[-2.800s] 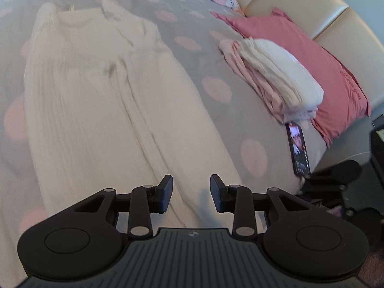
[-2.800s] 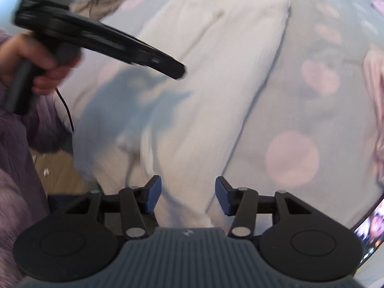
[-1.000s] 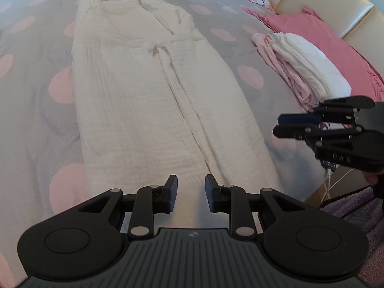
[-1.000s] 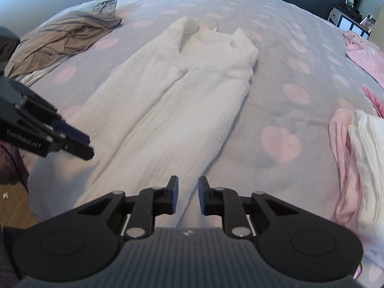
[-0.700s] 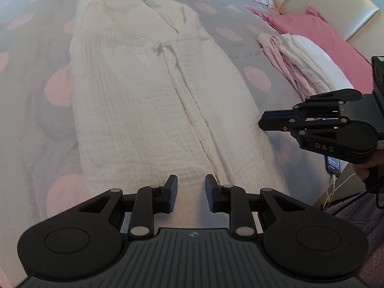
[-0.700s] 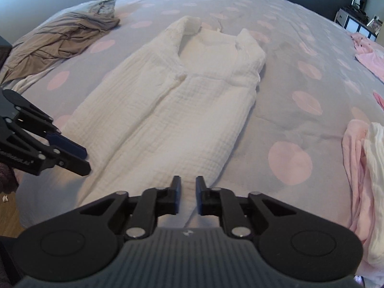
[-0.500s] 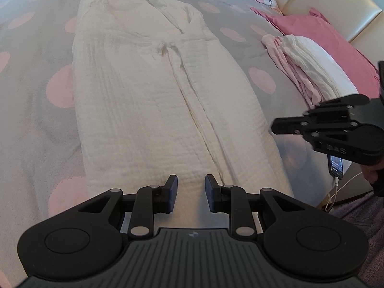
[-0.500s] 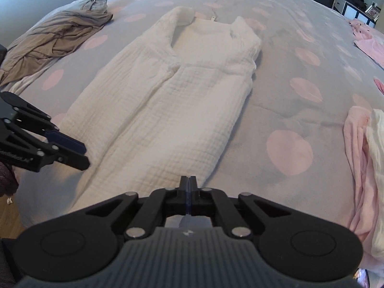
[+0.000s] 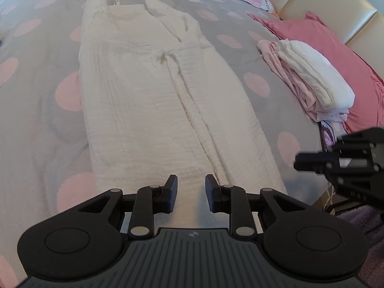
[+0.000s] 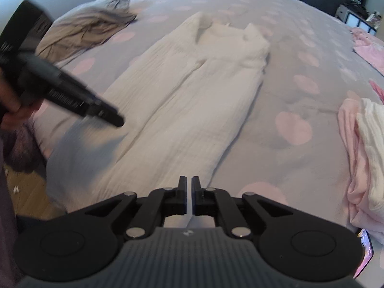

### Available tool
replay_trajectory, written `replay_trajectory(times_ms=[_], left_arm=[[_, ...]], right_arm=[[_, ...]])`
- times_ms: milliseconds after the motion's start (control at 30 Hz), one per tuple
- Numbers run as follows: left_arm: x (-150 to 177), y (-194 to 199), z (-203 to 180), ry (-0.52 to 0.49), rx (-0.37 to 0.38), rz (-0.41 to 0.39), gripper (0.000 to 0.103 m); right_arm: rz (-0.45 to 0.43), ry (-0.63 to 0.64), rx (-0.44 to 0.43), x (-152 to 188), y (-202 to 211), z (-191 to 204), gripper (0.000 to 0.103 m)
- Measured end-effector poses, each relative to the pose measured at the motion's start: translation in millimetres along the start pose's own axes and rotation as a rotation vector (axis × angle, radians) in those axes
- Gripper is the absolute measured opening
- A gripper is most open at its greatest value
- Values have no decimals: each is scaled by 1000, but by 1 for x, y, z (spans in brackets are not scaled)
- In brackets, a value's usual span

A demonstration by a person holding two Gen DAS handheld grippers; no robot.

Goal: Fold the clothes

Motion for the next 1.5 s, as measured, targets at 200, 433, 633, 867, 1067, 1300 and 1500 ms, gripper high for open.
replay_trajectory(times_ms=[200,433,633,867,1067,1300,1500], left_arm=[[-1,-1,1,-15,-26,1,28],[-3,-8,10,5,-28,10,28],[-6,-10,17,25,-27,4,28],[-6,-11,20,31,-28,6,28],[-5,-8,13,10,-29,6,28],[2,3,4,-2,-28,-2,28],[5,6,2,-9,-39,-8,29]], right_arm=[[-26,-12,40,-18,-16,-12,19],[-3,-27,29,-34,-50,-20,19],[54,-31,-16,-36,-78,-22,5],[43,-46,2,-34,-54,-27,2],[72,-69,11,-10,-36,-29,0],[36,-48,6,1,-10,-20,0],[-23,-56,41,-14,-14,-22,21]])
Point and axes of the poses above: each gripper's, at about its wrist camera, not at the fingertips, and y roughly against the way its jaws point, z to its left, x to its underside, the point moved 3 cm from there along -y, roughly the way its jaws point, and after that the axes turned 10 degrees about x, right-handed, at the moved point
